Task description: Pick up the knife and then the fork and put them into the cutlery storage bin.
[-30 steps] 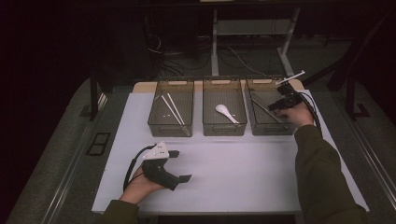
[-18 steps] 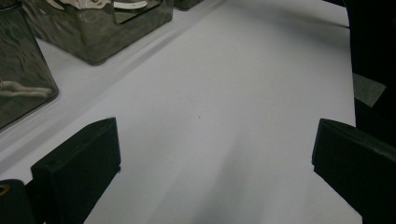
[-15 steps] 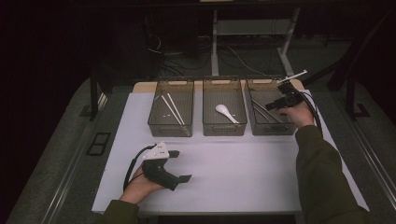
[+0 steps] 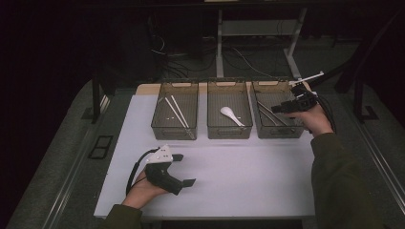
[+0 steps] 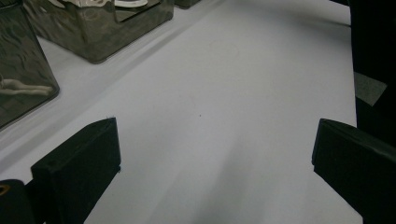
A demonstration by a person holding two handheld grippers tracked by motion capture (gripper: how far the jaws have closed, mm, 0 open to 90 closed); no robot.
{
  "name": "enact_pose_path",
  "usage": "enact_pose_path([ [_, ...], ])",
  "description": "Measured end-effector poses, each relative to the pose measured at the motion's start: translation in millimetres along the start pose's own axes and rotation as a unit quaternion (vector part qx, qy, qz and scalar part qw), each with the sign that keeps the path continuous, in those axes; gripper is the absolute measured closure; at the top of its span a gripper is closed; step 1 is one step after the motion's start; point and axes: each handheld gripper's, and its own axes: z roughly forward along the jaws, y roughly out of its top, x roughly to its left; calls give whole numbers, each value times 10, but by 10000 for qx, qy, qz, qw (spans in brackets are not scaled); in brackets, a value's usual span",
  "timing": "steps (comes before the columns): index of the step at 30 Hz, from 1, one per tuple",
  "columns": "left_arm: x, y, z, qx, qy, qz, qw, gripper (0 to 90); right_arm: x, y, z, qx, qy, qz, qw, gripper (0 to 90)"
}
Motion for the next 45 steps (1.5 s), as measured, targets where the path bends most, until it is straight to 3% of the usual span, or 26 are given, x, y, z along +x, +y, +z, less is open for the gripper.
enact_pose_path([
  [9, 11, -7, -8, 26, 3, -16, 10000, 4, 118, -202, -117, -187, 223, -256, 9992, 348],
  [19, 13, -11, -7, 36, 11, -23, 10000, 5, 267, -452, -258, -594, 454, -343, 9966, 303],
  [25, 14, -14, -6, 48, 4, -16, 10000, 4, 333, -599, -278, -712, 287, -414, 9962, 263],
  [29, 15, -17, -5, 59, 5, -28, 10000, 4, 384, -712, -305, -867, 399, -461, 9944, 246],
  [35, 15, -17, -7, 64, 3, -38, 10000, 4, 514, -855, -371, -1106, 349, -591, 9915, 210],
  [45, 13, -18, -15, 59, 10, -34, 10000, 4, 674, -1153, -362, -1156, 361, -814, 9893, 190],
])
